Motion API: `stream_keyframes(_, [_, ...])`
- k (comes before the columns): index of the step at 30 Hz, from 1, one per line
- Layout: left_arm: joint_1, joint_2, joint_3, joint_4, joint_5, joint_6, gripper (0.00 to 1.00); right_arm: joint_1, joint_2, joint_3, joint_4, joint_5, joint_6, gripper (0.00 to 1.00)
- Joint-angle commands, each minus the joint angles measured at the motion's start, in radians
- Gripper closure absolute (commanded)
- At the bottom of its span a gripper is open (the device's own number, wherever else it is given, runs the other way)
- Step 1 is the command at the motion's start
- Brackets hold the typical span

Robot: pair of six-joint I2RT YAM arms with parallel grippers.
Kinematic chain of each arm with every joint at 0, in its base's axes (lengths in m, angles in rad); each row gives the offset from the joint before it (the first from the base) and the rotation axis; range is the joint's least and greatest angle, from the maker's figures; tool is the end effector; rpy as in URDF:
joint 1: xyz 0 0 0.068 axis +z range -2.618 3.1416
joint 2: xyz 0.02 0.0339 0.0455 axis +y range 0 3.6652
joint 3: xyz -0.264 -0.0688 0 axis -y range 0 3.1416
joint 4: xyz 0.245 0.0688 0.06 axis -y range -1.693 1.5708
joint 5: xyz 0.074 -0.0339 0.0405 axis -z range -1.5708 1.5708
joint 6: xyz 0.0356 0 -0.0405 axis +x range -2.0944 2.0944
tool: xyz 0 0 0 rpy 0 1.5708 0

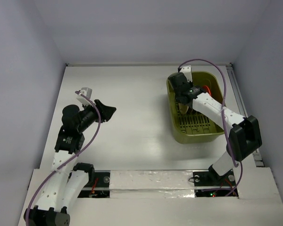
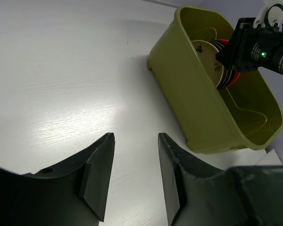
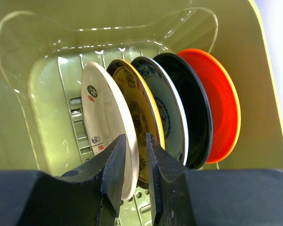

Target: Unload the plates from the dish rack

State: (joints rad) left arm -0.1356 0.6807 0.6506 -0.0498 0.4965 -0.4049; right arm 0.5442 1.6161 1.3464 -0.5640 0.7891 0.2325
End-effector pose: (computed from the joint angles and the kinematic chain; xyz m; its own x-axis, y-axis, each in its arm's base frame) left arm 0.1627 -0.0393 0.3238 -0.3048 -0.3080 -0.9012 0.5105 0.7460 -0.4276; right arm 0.3131 0.1599 0.2964 -0.6064 -0.1772 -0.7751 0.1882 0.9152 -0.3565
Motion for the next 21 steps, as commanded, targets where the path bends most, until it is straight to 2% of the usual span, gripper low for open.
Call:
stream_keyframes(1, [0.005,-0.006,0.032,0.044,0.022,-0.005,0.61,-0.003,-0.012,-0.004,0.033,0.015,0.013,0.71])
stream_keyframes(6, [0.005,-0.007,0.030,0.042,0.024,-0.005,0.61,-0.012,0.007,-0.023,0.052,0.013,0.022,0.77])
stream_keyframes(10, [0.005,-0.007,0.030,0.042,0.025,-0.005,0.61,-0.012,-0.004,-0.012,0.039,0.036,0.024,0.89])
stream_keyframes(16, [0.005,-0.010,0.030,0.044,0.027,-0.006,0.61,-0.012,-0.073,0.022,0.023,0.039,0.001,0.99])
stream_keyframes(21, [0.014,-0.013,0.029,0.067,0.030,-0.008,0.61,-0.012,-0.111,0.045,-0.005,0.036,-0.022,1.00])
